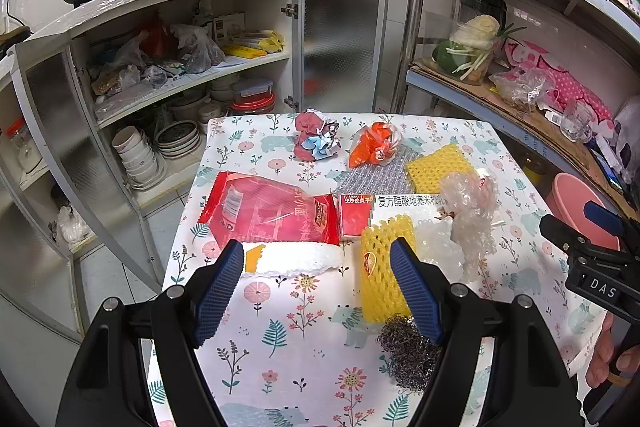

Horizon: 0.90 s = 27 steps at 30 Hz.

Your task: Collect trash

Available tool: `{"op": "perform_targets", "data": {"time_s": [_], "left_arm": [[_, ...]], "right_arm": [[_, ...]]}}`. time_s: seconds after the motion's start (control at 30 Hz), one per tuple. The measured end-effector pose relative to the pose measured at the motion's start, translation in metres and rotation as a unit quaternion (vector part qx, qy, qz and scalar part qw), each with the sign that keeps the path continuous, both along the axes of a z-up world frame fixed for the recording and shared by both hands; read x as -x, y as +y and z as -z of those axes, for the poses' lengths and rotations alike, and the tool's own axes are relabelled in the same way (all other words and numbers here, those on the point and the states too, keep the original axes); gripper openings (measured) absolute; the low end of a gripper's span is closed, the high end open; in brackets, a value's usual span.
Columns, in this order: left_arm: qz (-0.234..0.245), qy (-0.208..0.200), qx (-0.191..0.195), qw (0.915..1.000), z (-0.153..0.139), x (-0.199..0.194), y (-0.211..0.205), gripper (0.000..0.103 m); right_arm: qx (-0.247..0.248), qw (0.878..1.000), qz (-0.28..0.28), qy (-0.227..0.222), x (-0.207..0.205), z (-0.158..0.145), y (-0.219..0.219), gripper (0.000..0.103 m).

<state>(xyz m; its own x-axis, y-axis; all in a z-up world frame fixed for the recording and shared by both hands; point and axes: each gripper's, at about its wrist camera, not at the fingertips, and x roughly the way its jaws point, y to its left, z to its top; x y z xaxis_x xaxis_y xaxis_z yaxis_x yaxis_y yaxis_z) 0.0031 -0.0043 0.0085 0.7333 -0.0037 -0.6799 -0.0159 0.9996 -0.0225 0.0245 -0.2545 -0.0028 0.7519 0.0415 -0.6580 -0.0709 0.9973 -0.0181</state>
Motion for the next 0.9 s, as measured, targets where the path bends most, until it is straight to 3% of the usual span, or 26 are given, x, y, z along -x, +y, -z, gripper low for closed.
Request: {"op": "perform_targets", "data": {"time_s": [0.9], "left_arm": [[0.003, 0.002, 0.0, 1.0, 0.0056, 0.0027, -0.0064, 0.075]], "right_arm": [[-0.001, 1.0, 0.0, 0.002, -0.0005, 0.0013, -0.0018, 0.093]]}}
